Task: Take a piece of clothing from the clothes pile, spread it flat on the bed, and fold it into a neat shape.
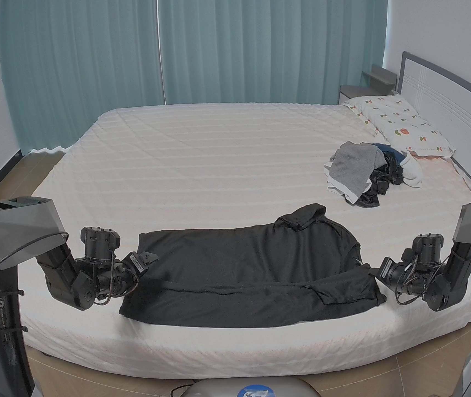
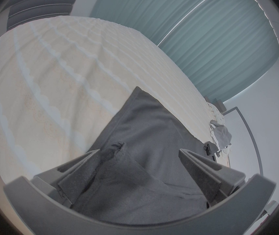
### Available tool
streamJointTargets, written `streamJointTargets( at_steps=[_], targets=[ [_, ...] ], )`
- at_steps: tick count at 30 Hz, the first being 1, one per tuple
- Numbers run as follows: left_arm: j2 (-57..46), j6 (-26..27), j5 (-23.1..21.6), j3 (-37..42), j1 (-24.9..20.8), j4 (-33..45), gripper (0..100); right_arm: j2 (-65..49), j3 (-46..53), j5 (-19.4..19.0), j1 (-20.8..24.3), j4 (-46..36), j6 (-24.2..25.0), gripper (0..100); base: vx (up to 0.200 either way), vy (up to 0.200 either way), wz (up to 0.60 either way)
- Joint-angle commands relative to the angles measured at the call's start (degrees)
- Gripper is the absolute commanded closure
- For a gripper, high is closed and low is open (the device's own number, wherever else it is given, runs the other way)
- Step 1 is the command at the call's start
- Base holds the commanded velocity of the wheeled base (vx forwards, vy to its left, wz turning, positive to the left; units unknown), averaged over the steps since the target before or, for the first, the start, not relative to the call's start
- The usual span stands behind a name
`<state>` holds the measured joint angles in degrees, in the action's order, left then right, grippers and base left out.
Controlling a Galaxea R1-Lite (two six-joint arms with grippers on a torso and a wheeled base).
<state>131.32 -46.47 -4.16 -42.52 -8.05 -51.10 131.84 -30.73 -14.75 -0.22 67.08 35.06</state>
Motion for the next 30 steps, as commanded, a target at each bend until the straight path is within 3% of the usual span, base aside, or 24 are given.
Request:
streamJointTargets(
  at_steps=[1,16,17,23,30],
  targets=[
    [1.05,0.06,0.03,-0.55,-0.48,-0.05,0,-0.01,0.06,-0.02,0.04,0.06,0.01,100,0.0,0.0,0.0],
    [2.98,0.24,0.47,-1.51,-0.57,0.13,0,-0.18,0.23,-0.1,0.04,-0.02,0.01,100,0.0,0.0,0.0],
    [3.07,0.42,0.47,-1.51,-0.48,0.13,100,-0.18,0.23,-0.1,0.13,-0.02,0.01,100,0.0,0.0,0.0],
    [3.24,0.68,5.65,-1.16,-0.3,0.04,100,-0.18,0.32,-0.1,0.13,0.06,0.1,100,0.0,0.0,0.0],
    [2.01,0.15,6.62,0.25,0.58,0.13,100,-0.88,0.41,-0.1,0.22,0.68,0.18,100,0.0,0.0,0.0]
  ],
)
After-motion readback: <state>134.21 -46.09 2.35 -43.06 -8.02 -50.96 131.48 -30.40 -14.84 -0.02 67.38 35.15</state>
